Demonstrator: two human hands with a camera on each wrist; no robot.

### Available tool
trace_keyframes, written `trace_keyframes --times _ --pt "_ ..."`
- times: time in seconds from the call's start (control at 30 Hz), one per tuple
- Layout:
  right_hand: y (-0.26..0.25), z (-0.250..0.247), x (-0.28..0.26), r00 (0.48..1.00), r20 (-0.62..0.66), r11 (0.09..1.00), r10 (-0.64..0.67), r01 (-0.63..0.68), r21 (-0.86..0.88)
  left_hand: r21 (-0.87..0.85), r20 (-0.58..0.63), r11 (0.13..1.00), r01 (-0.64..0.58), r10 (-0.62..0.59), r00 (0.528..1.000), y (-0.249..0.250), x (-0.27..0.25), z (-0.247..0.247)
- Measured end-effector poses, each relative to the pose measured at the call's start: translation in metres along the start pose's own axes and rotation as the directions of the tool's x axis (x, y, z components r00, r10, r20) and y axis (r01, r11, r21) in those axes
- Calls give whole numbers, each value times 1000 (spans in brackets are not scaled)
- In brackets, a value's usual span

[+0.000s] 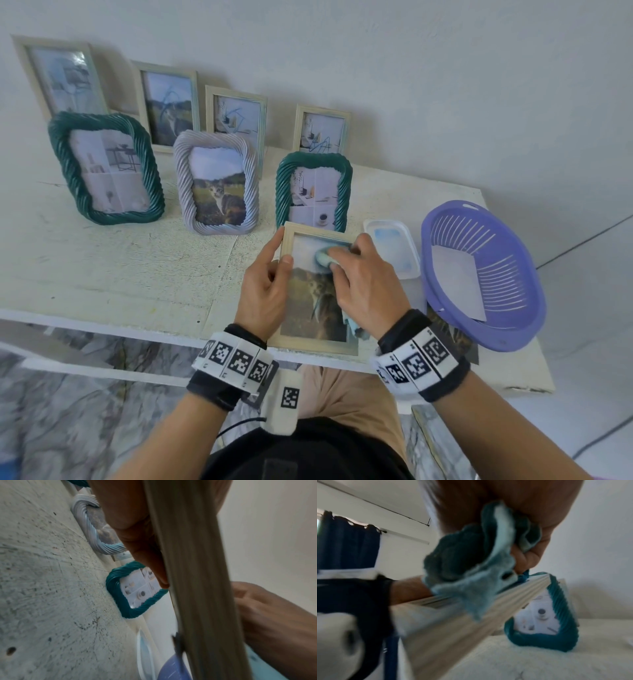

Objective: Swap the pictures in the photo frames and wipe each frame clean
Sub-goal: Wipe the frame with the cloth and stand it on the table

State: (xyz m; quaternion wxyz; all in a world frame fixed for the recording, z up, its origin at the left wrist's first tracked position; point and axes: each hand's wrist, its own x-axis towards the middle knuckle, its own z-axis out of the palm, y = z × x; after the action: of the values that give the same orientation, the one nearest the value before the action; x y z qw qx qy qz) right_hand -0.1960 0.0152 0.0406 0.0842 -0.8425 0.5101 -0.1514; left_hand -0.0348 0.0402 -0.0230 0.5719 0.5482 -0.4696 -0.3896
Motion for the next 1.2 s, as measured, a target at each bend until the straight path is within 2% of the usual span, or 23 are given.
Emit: trace_keyframes --times 0.1,0.17,0.27,0.33,0.47,0.53,0.6,0.67,0.8,0.97,1.13,1.2 --pt "-8 2 -14 982 140 991 -126 118 66 54 -8 998 -18 18 1000 0 1 -6" --pt "-1 -4 -12 971 191 989 -141 130 68 86 -22 996 -29 31 999 0 -2 -5" --pt "12 -11 8 996 64 998 -55 55 12 64 8 998 -28 28 1000 3 -2 1" --pt "6 -10 9 997 28 998 -67 68 -1 49 8 999 -20 20 1000 5 1 2" --pt "-6 -8 -10 965 157 977 -209 198 79 56 -21 998 -23 24 999 3 2 -5" --pt "3 -12 -4 975 145 985 -169 166 36 46 3 999 -23 23 1000 4 -1 -3" --pt "9 -15 4 995 51 996 -89 89 -7 23 28 999 -26 25 999 5 -2 0" --pt "4 -11 0 997 17 996 -81 82 -24 33 14 999 -29 29 999 7 1 0" --pt "-7 -10 -22 968 147 979 -204 197 58 75 -24 996 -42 44 999 4 7 -7" --pt "4 -17 -8 995 34 995 -95 96 -24 88 -11 995 -55 56 998 10 6 -3" --pt "-6 -13 -25 967 172 982 -190 183 54 66 -26 998 -17 18 999 11 9 -9" --pt "1 -15 -15 982 116 989 -147 146 17 66 -26 998 -26 27 999 11 9 -8"
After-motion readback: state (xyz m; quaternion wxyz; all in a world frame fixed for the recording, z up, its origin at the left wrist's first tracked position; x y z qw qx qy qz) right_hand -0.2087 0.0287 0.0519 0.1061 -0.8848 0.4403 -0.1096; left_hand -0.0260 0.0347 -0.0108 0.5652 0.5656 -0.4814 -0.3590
